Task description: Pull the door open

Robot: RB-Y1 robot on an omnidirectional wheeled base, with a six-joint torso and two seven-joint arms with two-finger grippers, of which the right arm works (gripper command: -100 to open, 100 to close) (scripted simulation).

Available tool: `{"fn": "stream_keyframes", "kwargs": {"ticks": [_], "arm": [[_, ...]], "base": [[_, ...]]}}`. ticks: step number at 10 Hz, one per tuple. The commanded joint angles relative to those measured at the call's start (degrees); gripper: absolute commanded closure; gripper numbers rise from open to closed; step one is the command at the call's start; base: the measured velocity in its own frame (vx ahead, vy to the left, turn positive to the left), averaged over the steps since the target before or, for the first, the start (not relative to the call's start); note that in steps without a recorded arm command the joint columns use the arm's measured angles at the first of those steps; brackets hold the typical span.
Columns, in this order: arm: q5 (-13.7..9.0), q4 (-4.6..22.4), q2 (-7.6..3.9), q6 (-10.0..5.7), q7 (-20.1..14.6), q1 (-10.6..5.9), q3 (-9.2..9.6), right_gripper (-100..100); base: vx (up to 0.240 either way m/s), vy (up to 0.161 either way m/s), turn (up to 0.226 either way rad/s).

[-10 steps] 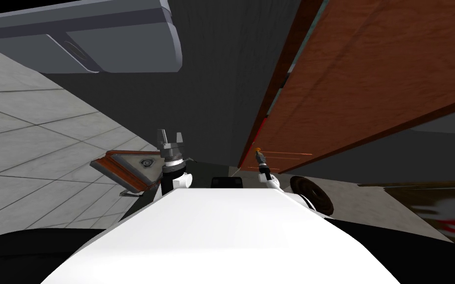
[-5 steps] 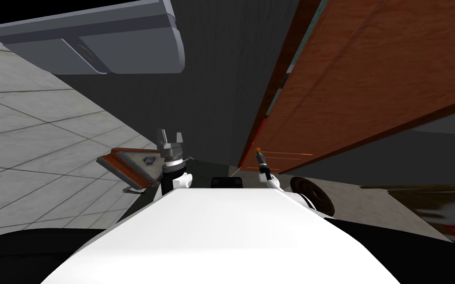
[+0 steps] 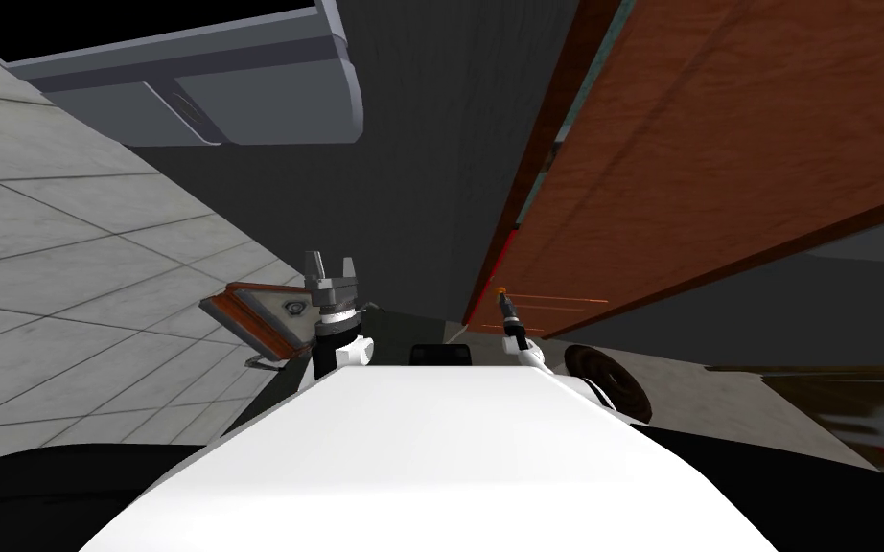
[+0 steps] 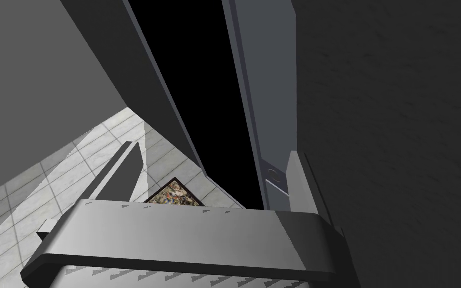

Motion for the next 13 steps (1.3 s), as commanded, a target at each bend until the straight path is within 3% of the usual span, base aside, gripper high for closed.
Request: {"fn": "stream_keyframes", "kwargs": {"ticks": [1, 8, 11, 13], "arm": [[-0.5, 0.9, 0.74, -0.2, -2.9, -0.23, 0.89, 100], [-3.0, 0.5, 0.56, 0.03, -12.5, -0.1, 2.12, 100], [-3.0, 0.5, 0.56, 0.03, -12.7, -0.1, 2.12, 100], [-4.4, 0.3, 0.47, 0.15, -16.6, -0.04, 2.77, 100]], "base": [[-0.038, -0.015, 0.045], [-0.034, -0.017, 0.038], [-0.011, -0.003, 0.01], [-0.035, -0.017, 0.045]]}}
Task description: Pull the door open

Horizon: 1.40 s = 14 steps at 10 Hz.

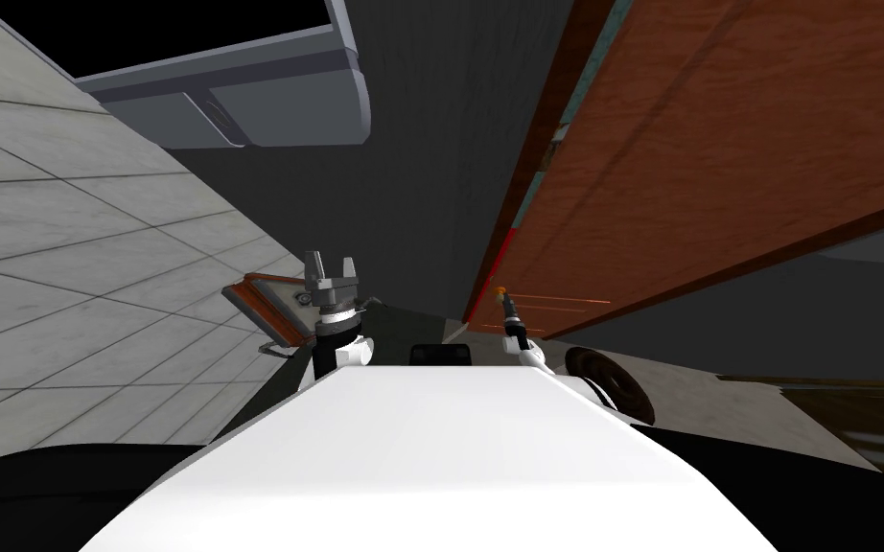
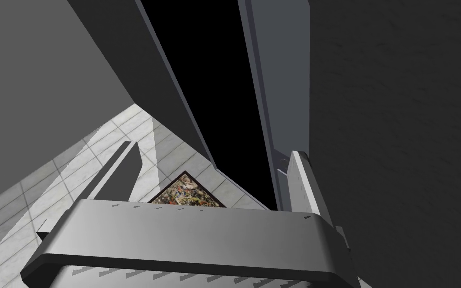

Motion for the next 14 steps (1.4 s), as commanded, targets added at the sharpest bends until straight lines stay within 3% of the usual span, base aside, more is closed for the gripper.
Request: {"fn": "stream_keyframes", "kwargs": {"ticks": [1, 4, 7, 12, 14], "arm": [[0.0, 0.6, 1.09, -0.04, -2.3, -0.24, 1.02, 100], [-1.4, 0.5, 0.99, 0.08, -6.6, -0.17, 1.69, 100], [-1.4, 0.5, 0.99, 0.08, -7.0, -0.17, 1.69, 100], [-3.5, 0.2, 0.85, 0.28, -14.2, -0.06, 2.72, 100], [-3.5, 0.4, 0.85, 0.28, -14.2, -0.06, 2.72, 100]], "base": [[-0.037, -0.027, 0.022], [-0.034, -0.015, 0.048], [-0.017, -0.004, 0.014], [-0.034, -0.019, 0.049], [-0.018, -0.004, -0.002]]}}
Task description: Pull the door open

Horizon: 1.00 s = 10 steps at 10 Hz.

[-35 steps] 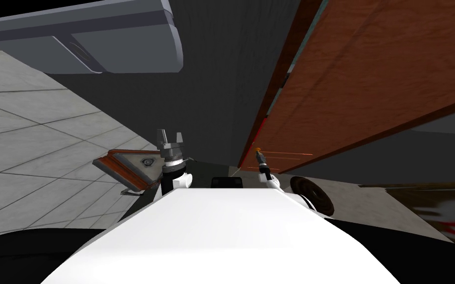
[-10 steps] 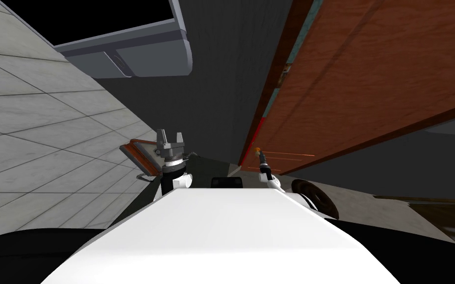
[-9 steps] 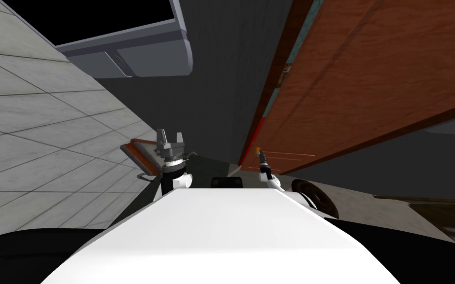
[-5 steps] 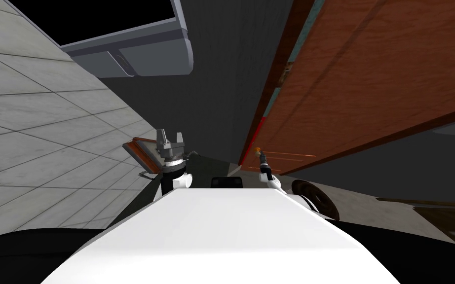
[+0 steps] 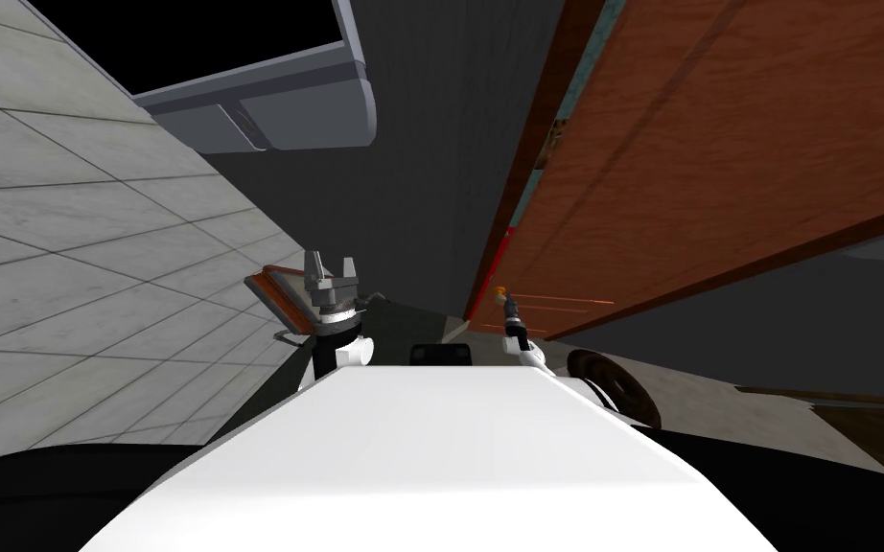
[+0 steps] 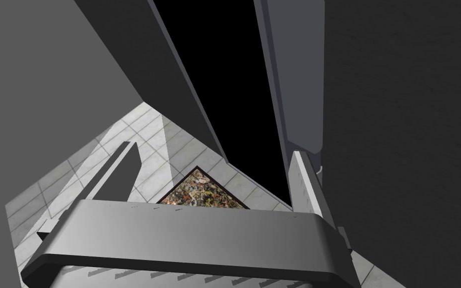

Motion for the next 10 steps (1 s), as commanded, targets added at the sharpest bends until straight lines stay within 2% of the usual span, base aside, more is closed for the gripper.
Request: {"fn": "stream_keyframes", "kwargs": {"ticks": [1, 2, 3, 4, 5, 6, 10], "arm": [[-0.3, 1.3, 1.06, -0.39, -2.7, -0.87, 1.33, 100], [-0.3, 0.1, 1.06, -0.39, -2.7, -0.87, 1.33, 100], [-1.0, 1.2, 1.01, -0.32, -5.1, -0.84, 1.69, 100], [-1.0, 1.2, 1.01, -0.32, -5.1, -0.84, 1.69, 100], [-1.7, 1.1, 0.96, -0.25, -7.2, -0.8, 2.04, 100], [-1.7, 1.1, 0.96, -0.25, -7.5, -0.8, 2.04, 100], [-3.9, 0.7, 0.81, -0.05, -14.2, -0.69, 3.11, 100]], "base": [[-0.023, -0.014, 0.063], [-0.031, -0.017, 0.015], [-0.035, -0.023, 0.025], [-0.035, -0.019, 0.034], [-0.032, -0.012, 0.072], [-0.03, -0.006, 0.028], [-0.048, -0.018, 0.058]]}}
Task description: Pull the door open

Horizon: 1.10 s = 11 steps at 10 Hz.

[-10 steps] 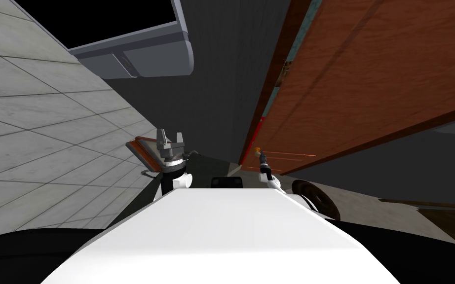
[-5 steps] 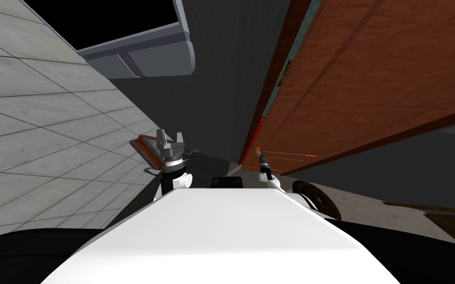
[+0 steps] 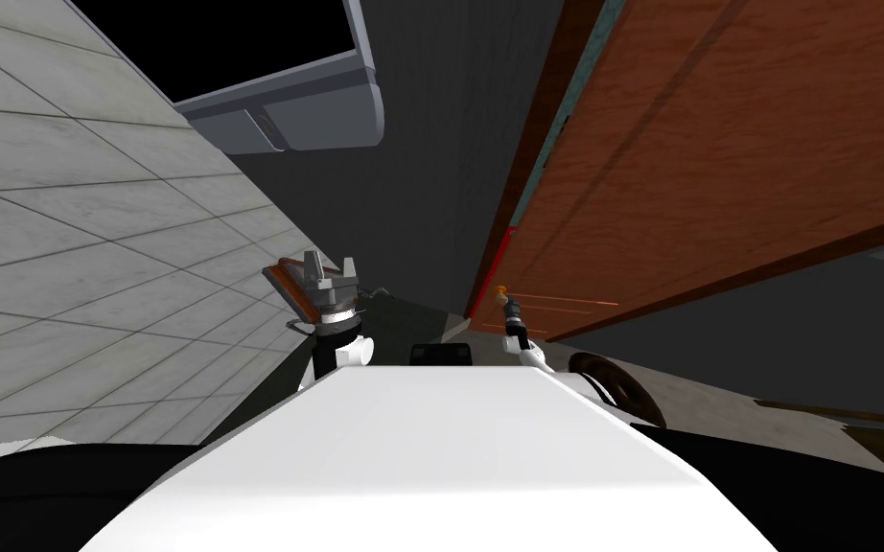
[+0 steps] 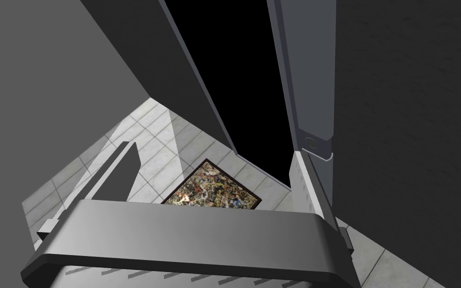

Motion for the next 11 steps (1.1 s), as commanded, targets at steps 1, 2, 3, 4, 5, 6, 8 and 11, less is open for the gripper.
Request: {"fn": "stream_keyframes", "kwargs": {"ticks": [1, 2, 3, 4, 5, 6, 8, 11], "arm": [[0.1, -2.6, 1.62, 0.32, -1.3, 1.04, 1.04, 100], [0.1, -2.6, 1.62, 0.32, -1.3, 1.04, 1.04, 100], [0.1, -2.6, 1.62, 0.32, -1.3, 1.04, 1.04, 100], [-0.7, -2.7, 1.57, 0.39, -3.7, 1.08, 1.39, 100], [-1.4, -2.8, 1.52, 0.45, -5.0, 1.12, 1.75, 100], [-1.4, -2.8, 1.52, 0.45, -6.1, 1.12, 1.75, 100], [-1.4, -2.8, 1.52, 0.45, -6.1, 1.12, 1.75, 100], [-2.9, -3.0, 1.42, 0.59, -10.9, 1.19, 2.46, 100]], "base": [[-0.028, -0.012, 0.04], [-0.01, -0.005, 0.006], [0.0, 0.0, 0.0], [-0.018, -0.015, 0.034], [-0.041, -0.022, 0.077], [-0.043, -0.016, 0.063], [-0.016, -0.004, -0.012], [-0.039, -0.021, 0.062]]}}
